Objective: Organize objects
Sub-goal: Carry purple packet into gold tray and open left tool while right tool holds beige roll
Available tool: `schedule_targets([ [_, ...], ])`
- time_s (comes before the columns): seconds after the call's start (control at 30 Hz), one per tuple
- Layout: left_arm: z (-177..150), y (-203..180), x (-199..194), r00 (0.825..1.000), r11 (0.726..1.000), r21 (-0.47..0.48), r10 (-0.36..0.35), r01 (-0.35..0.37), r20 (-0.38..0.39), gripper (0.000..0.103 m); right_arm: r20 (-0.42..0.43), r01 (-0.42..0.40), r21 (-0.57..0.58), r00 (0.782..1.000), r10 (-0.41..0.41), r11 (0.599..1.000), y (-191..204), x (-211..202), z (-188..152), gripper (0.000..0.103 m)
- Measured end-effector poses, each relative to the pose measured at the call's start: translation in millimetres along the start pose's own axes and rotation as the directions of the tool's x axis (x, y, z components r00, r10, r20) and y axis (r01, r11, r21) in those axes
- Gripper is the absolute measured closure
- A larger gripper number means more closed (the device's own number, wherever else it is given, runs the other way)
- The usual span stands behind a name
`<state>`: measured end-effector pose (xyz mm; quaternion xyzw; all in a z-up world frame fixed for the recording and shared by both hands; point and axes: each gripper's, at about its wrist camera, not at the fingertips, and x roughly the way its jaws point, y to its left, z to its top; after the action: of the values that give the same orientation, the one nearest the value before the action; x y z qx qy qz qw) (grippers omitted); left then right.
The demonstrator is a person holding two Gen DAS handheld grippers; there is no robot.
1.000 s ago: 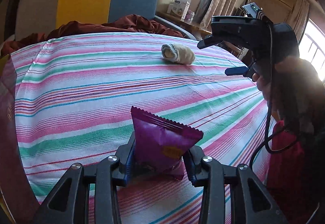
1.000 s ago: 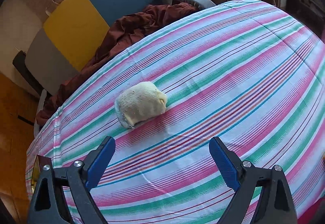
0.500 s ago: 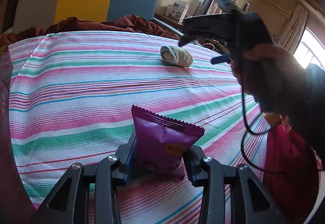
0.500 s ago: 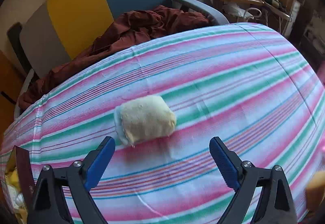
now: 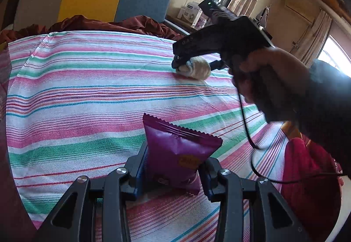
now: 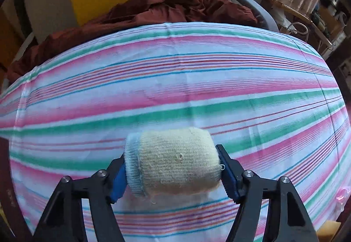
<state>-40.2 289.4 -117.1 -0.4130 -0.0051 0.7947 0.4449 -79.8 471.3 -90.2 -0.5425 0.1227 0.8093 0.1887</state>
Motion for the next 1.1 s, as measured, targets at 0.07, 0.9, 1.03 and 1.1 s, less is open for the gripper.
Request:
schedule_targets([
  [0.07,0,-1,0,1.0,1.0,0.001,0.001,-0.001,0.001,0.061,-0.005,-0.031,-0.056,1.0,0.031,0.998,12,-12,-22,0.032],
  [0.9,1,1,1,1.0,1.0,0.015,0.007,-0.007,-0.001,0.061,-0.032,-0.087,-0.096,0.996,0.084,0.992,23,-22,-88,0.028],
  [1.03,1,1,1,1.0,1.0,0.017,0.009,-0.009,-0.001,0.061,-0.031,-0.072,-0.106,0.997,0.069,0.992,25,-24,-87,0.028],
  [1.1,0,0,-1,1.0,1.0,0.019,0.011,-0.011,-0.001,0.061,-0.025,-0.059,-0.12,0.998,0.057,0.991,30,-26,-87,0.03],
])
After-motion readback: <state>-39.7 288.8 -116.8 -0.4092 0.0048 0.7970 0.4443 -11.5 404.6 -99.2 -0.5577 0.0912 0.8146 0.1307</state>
